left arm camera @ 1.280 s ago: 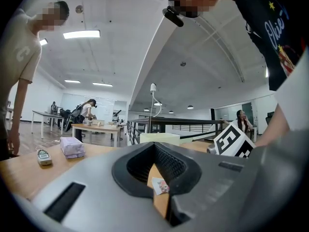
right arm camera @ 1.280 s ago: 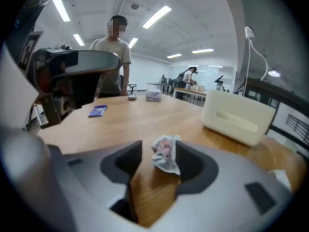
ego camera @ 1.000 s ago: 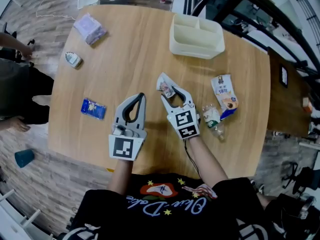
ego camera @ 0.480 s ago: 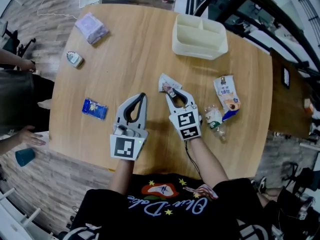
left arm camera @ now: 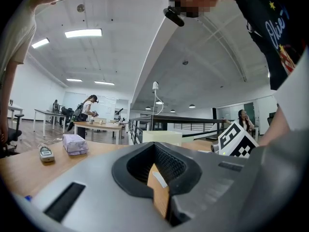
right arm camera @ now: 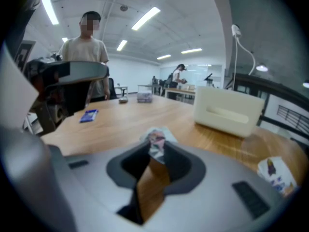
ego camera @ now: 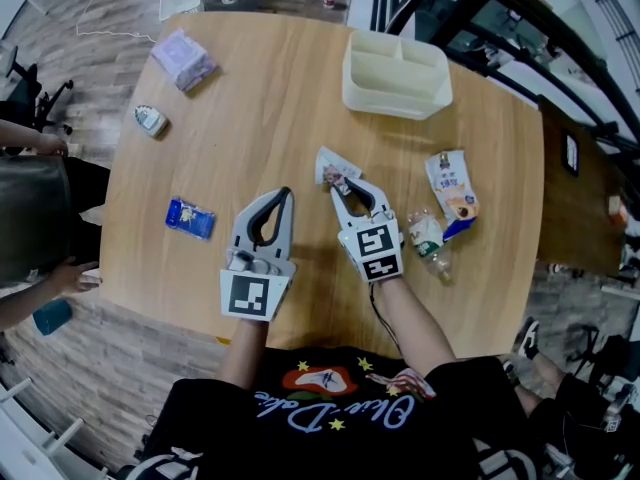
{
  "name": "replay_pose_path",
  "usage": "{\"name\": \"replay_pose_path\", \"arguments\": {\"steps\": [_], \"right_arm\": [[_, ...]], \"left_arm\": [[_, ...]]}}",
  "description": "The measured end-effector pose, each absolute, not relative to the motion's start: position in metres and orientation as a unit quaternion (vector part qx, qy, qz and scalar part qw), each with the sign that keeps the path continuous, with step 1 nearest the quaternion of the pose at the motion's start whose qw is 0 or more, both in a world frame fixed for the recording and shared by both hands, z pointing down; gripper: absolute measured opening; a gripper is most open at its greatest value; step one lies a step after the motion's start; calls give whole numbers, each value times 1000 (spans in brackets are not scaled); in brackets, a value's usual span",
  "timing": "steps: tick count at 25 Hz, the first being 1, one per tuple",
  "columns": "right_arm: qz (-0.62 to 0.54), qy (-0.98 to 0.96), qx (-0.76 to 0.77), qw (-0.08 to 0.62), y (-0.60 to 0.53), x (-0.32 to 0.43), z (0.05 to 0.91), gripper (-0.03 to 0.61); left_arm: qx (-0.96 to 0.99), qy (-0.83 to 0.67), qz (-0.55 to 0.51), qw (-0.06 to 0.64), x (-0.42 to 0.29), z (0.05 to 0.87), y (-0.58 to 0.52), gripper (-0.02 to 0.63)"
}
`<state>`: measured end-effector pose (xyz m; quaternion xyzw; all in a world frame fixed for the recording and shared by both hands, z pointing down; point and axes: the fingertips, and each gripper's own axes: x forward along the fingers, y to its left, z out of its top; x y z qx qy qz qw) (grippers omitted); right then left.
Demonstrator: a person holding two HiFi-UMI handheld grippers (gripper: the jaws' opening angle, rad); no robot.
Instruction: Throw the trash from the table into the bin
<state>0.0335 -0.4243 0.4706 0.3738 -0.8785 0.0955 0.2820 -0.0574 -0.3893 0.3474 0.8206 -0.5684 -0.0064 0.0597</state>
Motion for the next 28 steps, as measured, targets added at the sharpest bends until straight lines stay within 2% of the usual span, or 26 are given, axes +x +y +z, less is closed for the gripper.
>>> {"name": "replay_pose_path", "arguments": {"steps": [28], "right_arm": [[70, -893, 405, 182, -398, 52, 384, 90]], "left_arm": [[830, -557, -2, 35, -36, 324, -365, 11]]}}
